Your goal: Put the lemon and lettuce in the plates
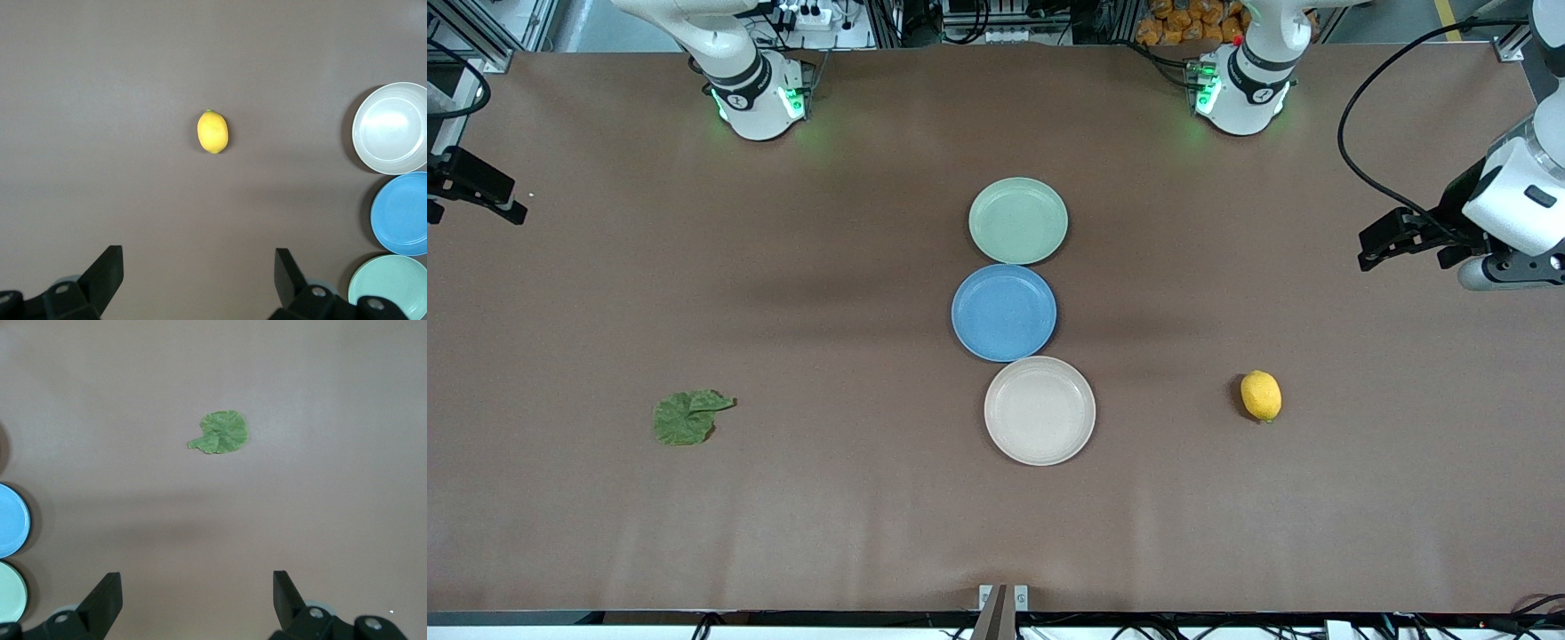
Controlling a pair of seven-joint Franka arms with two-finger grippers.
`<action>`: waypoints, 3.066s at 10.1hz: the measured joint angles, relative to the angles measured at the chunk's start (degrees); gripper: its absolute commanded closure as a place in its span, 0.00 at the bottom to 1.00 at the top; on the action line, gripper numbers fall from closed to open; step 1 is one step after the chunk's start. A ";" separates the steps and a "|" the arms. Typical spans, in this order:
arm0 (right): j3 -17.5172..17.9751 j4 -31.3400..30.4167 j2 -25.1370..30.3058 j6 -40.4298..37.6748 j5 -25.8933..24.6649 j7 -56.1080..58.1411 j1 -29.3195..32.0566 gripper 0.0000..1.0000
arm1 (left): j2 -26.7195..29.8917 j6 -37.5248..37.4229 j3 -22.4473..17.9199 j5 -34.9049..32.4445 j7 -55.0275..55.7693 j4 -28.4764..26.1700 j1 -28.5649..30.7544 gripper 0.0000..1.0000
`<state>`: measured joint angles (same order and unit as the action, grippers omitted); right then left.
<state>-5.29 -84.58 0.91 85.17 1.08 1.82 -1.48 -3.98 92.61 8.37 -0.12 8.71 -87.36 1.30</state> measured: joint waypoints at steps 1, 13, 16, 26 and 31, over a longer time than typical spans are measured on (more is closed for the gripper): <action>0.00 0.00 0.00 0.00 0.00 0.00 0.00 0.00 | 0.00 0.00 0.00 0.00 0.00 0.00 0.00 0.00; -0.34 -0.95 -0.10 0.01 -0.02 0.84 0.68 0.00 | -0.05 0.00 -0.01 0.00 0.00 -0.01 0.05 0.00; -0.39 -2.66 -0.21 1.71 -0.02 0.84 1.16 0.00 | -0.08 0.00 -0.01 0.00 0.00 -0.01 0.09 0.00; -0.47 -4.35 -13.37 10.80 -0.04 1.43 3.12 0.00 | -2.08 4.73 -0.35 0.00 0.00 -2.65 0.26 0.00; -0.03 -4.40 -22.56 20.53 0.02 1.80 3.06 0.00 | -3.16 16.47 -1.50 0.00 -0.07 -13.18 0.26 0.00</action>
<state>-5.32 -88.98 -21.65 105.70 1.10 3.62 1.59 -7.14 109.09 6.87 -0.12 8.64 -100.54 1.56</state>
